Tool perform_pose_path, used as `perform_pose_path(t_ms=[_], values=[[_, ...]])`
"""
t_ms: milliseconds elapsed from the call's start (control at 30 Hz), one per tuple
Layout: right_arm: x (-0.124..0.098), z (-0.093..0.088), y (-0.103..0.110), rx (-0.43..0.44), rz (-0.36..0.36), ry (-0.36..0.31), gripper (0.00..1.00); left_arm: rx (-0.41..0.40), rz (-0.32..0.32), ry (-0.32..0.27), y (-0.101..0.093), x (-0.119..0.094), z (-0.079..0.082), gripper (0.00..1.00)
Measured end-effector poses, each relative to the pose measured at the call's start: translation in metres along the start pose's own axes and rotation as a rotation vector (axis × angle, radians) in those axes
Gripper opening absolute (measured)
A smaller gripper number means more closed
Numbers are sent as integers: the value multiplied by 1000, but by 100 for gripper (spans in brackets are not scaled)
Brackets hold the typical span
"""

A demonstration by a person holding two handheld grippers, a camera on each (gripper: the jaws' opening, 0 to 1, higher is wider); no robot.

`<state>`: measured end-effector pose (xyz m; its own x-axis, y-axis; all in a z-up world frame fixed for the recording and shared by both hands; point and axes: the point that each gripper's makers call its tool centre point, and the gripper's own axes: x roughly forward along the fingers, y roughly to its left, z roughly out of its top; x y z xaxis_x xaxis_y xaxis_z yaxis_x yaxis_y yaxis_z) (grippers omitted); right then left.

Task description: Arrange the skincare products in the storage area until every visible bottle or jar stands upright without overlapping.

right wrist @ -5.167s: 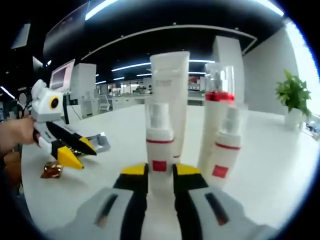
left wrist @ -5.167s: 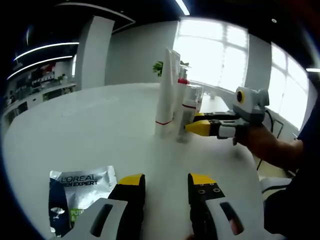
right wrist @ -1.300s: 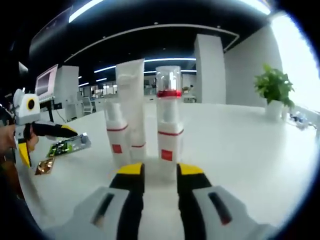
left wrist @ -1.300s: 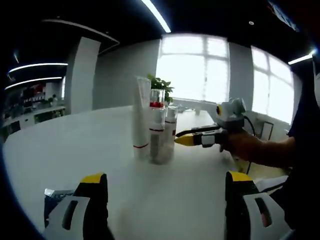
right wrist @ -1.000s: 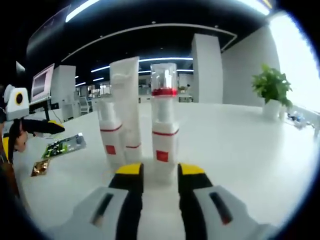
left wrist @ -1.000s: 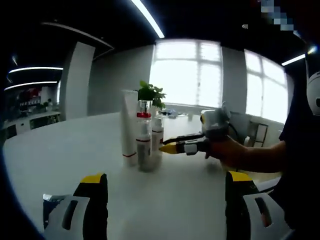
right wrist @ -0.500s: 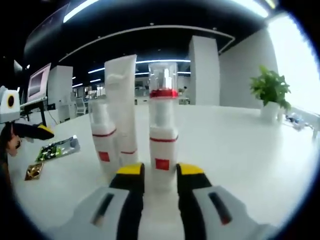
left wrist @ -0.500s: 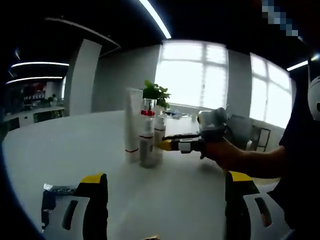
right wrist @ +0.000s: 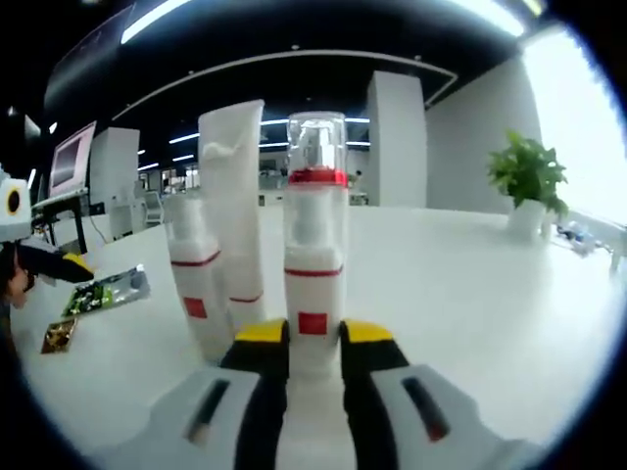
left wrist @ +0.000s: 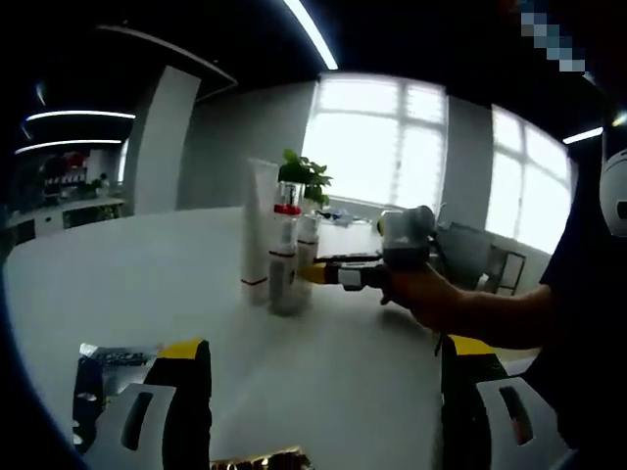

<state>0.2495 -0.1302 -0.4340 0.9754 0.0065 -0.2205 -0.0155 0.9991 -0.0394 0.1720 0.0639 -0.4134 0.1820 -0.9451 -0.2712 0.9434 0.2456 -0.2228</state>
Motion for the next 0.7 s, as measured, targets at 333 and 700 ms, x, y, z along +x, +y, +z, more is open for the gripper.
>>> perform_pose_path(t_ms=[333, 700], values=[[-1, 0, 3, 6, 7, 1, 20, 4, -4, 13, -2, 0, -2, 100], [-2, -2, 5, 17, 18, 2, 23, 0, -10, 23, -4, -1, -4, 100]])
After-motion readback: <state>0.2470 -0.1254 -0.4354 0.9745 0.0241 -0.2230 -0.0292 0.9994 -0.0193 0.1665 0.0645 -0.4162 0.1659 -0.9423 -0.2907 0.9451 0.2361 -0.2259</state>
